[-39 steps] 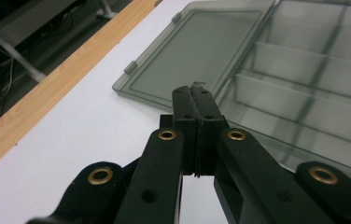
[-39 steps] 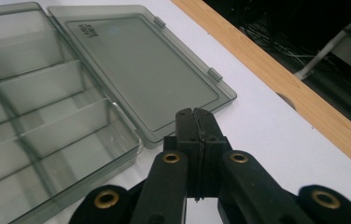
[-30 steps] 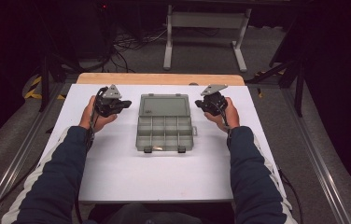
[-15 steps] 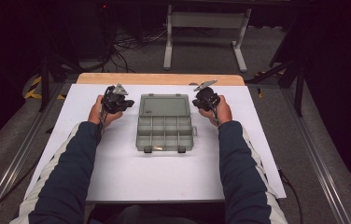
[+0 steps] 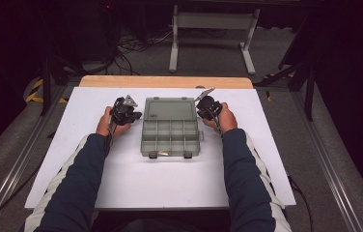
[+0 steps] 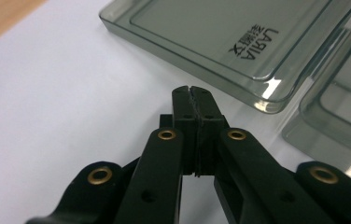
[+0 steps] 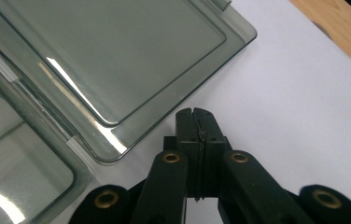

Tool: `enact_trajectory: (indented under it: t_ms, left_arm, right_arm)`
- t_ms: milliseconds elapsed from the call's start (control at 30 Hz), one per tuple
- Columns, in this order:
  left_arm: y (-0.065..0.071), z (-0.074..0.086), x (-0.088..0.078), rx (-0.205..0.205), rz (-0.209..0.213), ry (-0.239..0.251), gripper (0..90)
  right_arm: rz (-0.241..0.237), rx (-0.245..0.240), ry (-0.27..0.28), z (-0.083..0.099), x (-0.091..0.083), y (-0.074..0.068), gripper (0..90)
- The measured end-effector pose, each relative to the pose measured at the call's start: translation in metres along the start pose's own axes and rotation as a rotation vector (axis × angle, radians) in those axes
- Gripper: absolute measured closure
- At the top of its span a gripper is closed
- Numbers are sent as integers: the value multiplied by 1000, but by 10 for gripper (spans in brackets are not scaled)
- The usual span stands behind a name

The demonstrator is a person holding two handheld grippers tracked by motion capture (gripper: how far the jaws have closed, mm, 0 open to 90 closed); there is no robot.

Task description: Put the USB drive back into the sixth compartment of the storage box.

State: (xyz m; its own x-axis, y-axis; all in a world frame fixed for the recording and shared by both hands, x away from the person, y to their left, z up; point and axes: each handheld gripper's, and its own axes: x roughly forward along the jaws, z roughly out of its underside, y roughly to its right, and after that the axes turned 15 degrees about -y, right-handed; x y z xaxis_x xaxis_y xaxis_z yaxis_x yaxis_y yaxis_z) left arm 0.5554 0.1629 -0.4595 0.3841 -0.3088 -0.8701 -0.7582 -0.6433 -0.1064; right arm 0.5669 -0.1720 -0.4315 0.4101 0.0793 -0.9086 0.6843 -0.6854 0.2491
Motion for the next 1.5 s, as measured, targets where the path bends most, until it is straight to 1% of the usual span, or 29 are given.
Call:
enact_trajectory:
  t_ms: [33,67,167,267,333,367,400,433,500,533,567,667,700,733,767,800,867,967,1033,1067,1167,1233,1300,1367,1400,1433,1500]
  left_arm:
    - [0,1,1,-3,-1,10,896]
    - [0,1,2,-5,0,15,896]
    - [1,0,2,-3,10,18,896]
    - [3,-2,4,5,6,21,898]
    - [2,-2,4,6,6,25,898]
    - [1,-2,4,4,13,23,898]
    - [1,-2,4,4,11,22,898]
    - [1,-3,5,2,3,25,898]
    - [0,-3,6,-8,6,31,898]
    - [0,-3,6,-20,11,38,898]
    - [-1,-3,7,-22,12,39,898]
    - [-2,-4,7,-22,9,34,897]
    - [-2,-5,8,-14,6,32,897]
    - [-1,-6,7,-9,0,27,898]
    - [0,-7,8,2,-7,26,898]
    - [0,-8,8,2,-2,22,898]
    - [0,-10,8,6,-8,22,898]
    - [0,-11,9,1,-6,21,894]
    - [-1,-13,9,3,-23,16,877]
    - [-1,-14,10,-1,-25,18,871]
    - [0,-15,11,-6,-40,22,876]
    - [-1,-15,12,-16,-40,34,879]
    - [0,-15,13,-27,-51,48,880]
    - [0,-17,11,-35,-62,65,882]
    - [0,-17,11,-35,-62,65,885]
    - [0,-19,8,-46,-75,88,888]
    - [1,-21,4,-59,-87,113,890]
  right_arm:
    - [3,-7,-6,0,1,-1,900]
    - [-4,-4,-4,0,3,-2,900]
    - [-10,-14,-18,1,7,-3,900]
    - [-18,-5,-1,2,8,-1,900]
    - [-17,-14,4,3,9,-1,900]
    - [-22,-19,9,3,9,0,900]
    - [-29,-25,14,4,9,1,900]
    - [-32,-29,18,4,9,2,900]
    - [-36,-21,32,4,11,4,900]
    - [-40,-17,38,5,11,4,900]
    - [-46,-8,47,5,12,5,900]
    - [-44,-13,52,5,13,6,900]
    - [-45,-17,55,5,13,6,900]
    - [-41,-32,57,3,14,6,900]
    - [-26,-57,49,1,14,5,900]
    - [-20,-63,44,0,14,5,900]
    - [-9,-81,38,-2,14,4,900]
    - [1,-73,49,-3,15,3,900]
    - [2,-56,64,-2,16,4,899]
    - [5,-47,69,-2,17,3,895]
    - [30,-31,92,-2,18,2,897]
    - [28,-10,114,-2,18,1,899]
    - [26,2,131,-1,18,1,899]
    - [38,9,146,0,18,1,900]
    - [42,13,158,0,17,2,900]
    - [51,18,178,0,15,2,900]
    - [57,22,195,0,14,3,900]
